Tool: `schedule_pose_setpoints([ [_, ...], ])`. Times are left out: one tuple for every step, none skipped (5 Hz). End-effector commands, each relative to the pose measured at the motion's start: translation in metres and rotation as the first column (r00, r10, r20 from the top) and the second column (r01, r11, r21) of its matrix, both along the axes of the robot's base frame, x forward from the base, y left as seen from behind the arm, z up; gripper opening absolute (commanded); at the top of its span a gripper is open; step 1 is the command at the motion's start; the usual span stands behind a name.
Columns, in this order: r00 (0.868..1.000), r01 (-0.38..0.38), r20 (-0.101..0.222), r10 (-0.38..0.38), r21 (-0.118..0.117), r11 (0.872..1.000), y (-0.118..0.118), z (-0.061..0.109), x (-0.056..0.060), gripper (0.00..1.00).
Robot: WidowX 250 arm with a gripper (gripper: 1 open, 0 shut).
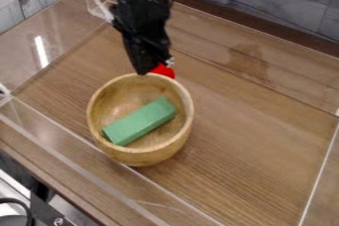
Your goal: Put the green stick in the brown bowl
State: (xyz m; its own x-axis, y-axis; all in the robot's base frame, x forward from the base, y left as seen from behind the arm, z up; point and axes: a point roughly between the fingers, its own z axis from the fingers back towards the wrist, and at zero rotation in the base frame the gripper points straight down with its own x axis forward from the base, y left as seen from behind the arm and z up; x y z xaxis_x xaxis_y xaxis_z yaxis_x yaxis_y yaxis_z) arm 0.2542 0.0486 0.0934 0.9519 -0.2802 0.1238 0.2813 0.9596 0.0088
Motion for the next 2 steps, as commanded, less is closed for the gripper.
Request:
schedule_pose_setpoints([
  [0.999, 0.006, 0.034, -0.007, 0.012, 1.000, 0.0065, 0.0167, 0.0077, 0.00],
  [0.999, 0.014, 0.034, -0.014, 0.010, 1.000, 0.0113, 0.0262, 0.0080, 0.00],
])
